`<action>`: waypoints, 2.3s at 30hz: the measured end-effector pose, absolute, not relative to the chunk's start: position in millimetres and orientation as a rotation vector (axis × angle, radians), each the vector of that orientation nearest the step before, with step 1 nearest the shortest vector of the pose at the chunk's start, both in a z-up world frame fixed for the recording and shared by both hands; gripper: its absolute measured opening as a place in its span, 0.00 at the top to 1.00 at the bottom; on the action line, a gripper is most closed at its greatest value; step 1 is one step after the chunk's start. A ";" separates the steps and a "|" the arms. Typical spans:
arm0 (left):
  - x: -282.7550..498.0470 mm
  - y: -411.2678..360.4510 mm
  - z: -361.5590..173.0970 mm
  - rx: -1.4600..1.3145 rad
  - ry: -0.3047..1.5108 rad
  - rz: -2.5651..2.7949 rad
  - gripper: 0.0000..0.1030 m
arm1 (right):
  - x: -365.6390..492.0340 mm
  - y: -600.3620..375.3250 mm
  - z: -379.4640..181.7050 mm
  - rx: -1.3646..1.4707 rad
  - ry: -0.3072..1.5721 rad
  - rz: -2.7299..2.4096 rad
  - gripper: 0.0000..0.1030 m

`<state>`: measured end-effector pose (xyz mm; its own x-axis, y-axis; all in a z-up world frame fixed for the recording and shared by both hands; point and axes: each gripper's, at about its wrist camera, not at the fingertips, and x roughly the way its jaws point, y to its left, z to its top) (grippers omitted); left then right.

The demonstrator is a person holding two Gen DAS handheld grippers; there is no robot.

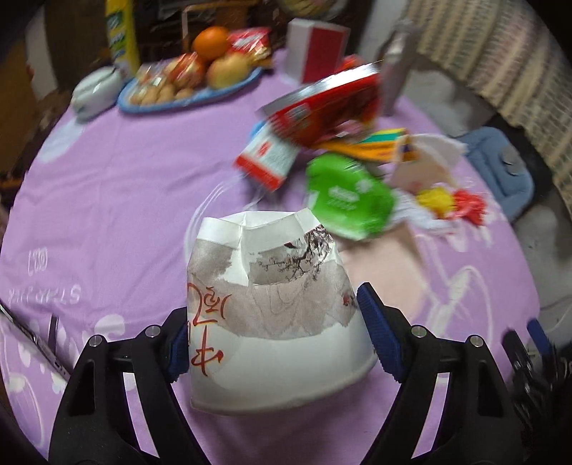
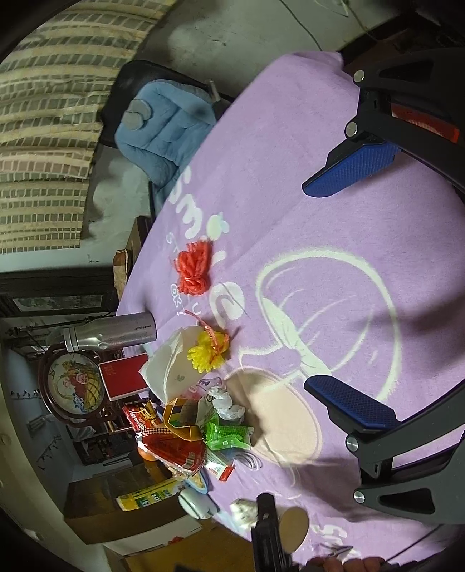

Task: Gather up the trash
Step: 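Lift the paper cup with the left tool while the right tool grasps the red yarn, then carry both items to the red wastebasket and open both tools over it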

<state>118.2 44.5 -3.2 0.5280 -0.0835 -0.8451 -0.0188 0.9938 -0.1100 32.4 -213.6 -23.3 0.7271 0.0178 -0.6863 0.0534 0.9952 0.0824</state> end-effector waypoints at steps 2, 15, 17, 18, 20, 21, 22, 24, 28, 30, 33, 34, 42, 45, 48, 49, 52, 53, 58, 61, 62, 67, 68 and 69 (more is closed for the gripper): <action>110.7 31.6 4.2 -0.092 0.959 -0.072 0.23 | 41.8 -211.4 -16.8 0.053 0.743 -0.042 0.05; 121.4 27.6 -7.0 -0.096 0.845 -0.235 0.23 | 191.1 -216.5 -28.7 -0.142 0.871 -0.052 0.05; 121.7 29.5 -9.7 -0.107 0.864 -0.231 0.23 | 209.4 -212.8 -32.2 -0.144 0.875 -0.040 0.05; 121.4 29.3 -10.1 -0.102 0.860 -0.222 0.23 | 216.4 -211.7 -34.7 -0.146 0.883 -0.049 0.06; 119.8 27.2 -9.8 -0.077 0.845 -0.200 0.23 | 229.4 -209.8 -39.3 -0.140 0.906 -0.067 0.08; 118.3 24.4 -9.7 -0.057 0.835 -0.188 0.23 | 234.2 -208.8 -41.5 -0.132 0.919 -0.069 0.14; 117.9 23.3 -9.8 -0.048 0.832 -0.184 0.23 | 240.7 -207.6 -45.1 -0.123 0.937 -0.075 0.17; 115.7 19.5 -9.9 -0.026 0.821 -0.177 0.23 | 248.4 -206.5 -50.7 -0.106 0.964 -0.081 0.26; 115.3 16.9 -11.8 -0.001 0.814 -0.163 0.23 | 255.6 -210.3 -61.2 -0.050 1.007 -0.095 0.47; 116.7 17.1 -13.9 0.001 0.822 -0.157 0.23 | 252.4 -213.7 -60.7 -0.018 1.005 -0.096 0.53; 118.0 18.6 -16.0 -0.002 0.830 -0.156 0.23 | 237.2 -219.8 -50.7 0.026 0.967 -0.084 0.54; 117.8 18.6 -15.9 -0.002 0.827 -0.154 0.23 | 230.3 -222.7 -45.5 0.042 0.947 -0.081 0.54; 110.0 10.8 -11.5 0.016 0.793 -0.176 0.23 | 135.4 -263.4 3.6 0.203 0.752 -0.030 0.54; 105.3 4.7 -10.5 0.023 0.788 -0.199 0.23 | 79.7 -275.9 8.4 0.202 0.697 -0.016 0.53; 97.2 -10.0 -8.8 0.031 0.791 -0.265 0.23 | 27.4 -294.0 3.4 0.186 0.682 -0.038 0.53; 93.5 -17.6 -7.8 0.042 0.795 -0.294 0.23 | 9.0 -304.2 -0.5 0.191 0.685 -0.052 0.53; 78.8 -41.7 -2.0 0.101 0.778 -0.358 0.23 | -24.5 -331.5 -8.5 0.214 0.684 -0.111 0.52; 69.6 -54.7 1.8 0.137 0.763 -0.390 0.24 | -34.9 -341.3 -10.9 0.222 0.683 -0.135 0.51; 38.2 -100.6 14.4 0.190 0.742 -0.520 0.24 | -67.2 -382.9 -28.7 0.297 0.676 -0.199 0.51; 20.5 -132.5 16.6 0.226 0.745 -0.594 0.24 | -79.5 -404.6 -43.1 0.348 0.666 -0.215 0.51; 14.6 -145.3 15.9 0.242 0.747 -0.619 0.24 | -82.7 -408.8 -46.7 0.360 0.664 -0.214 0.52; -11.9 -207.1 5.7 0.297 0.768 -0.749 0.24 | -102.2 -440.6 -79.8 0.418 0.699 -0.239 0.52; -19.0 -224.8 2.0 0.309 0.777 -0.788 0.24 | -107.6 -447.2 -87.0 0.428 0.712 -0.251 0.52; -24.3 -237.6 -1.3 0.320 0.783 -0.818 0.24 | -112.1 -454.2 -94.3 0.440 0.725 -0.262 0.52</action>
